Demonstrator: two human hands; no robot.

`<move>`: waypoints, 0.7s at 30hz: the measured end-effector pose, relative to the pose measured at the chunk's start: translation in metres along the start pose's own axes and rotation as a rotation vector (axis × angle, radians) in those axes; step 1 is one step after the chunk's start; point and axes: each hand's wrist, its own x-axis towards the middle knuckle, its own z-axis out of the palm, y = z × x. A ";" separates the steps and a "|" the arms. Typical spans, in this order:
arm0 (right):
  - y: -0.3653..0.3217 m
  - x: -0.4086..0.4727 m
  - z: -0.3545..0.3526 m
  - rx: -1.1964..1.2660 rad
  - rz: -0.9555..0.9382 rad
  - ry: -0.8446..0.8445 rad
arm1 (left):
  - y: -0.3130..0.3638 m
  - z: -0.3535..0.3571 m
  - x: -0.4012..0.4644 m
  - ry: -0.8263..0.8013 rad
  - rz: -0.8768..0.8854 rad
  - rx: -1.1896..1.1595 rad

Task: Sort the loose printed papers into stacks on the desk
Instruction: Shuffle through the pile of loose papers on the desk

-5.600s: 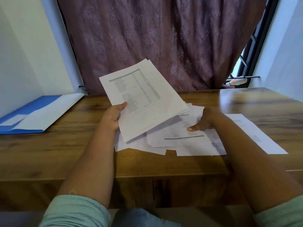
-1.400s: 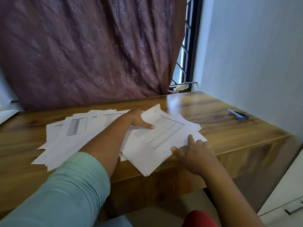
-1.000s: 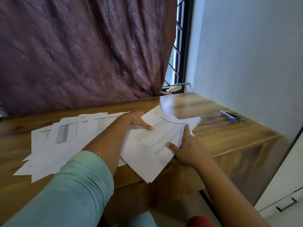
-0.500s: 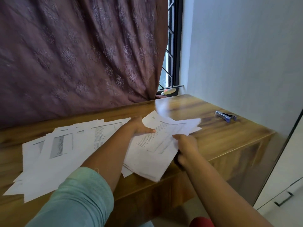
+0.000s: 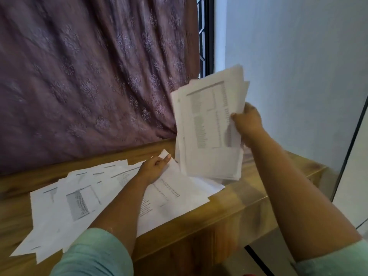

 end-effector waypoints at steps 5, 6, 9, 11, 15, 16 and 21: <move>-0.034 0.013 -0.014 0.047 -0.142 -0.061 | 0.041 -0.008 -0.001 0.069 0.061 -0.297; -0.038 0.013 -0.011 0.044 -0.166 -0.085 | 0.057 -0.012 0.000 0.087 0.113 -0.343; -0.042 0.011 -0.002 0.050 -0.207 -0.148 | 0.099 -0.027 -0.003 0.053 0.238 -0.560; -0.039 0.008 0.004 0.130 -0.217 -0.172 | 0.116 -0.037 -0.003 0.098 0.332 -0.631; -0.029 -0.001 0.015 0.226 -0.281 -0.005 | 0.141 -0.047 -0.015 0.339 0.506 -0.615; -0.027 -0.003 0.019 0.242 -0.289 0.041 | 0.144 -0.048 -0.021 0.392 0.552 -0.602; -0.011 -0.024 0.044 0.341 -0.330 0.142 | 0.130 -0.042 -0.046 0.618 0.584 -0.480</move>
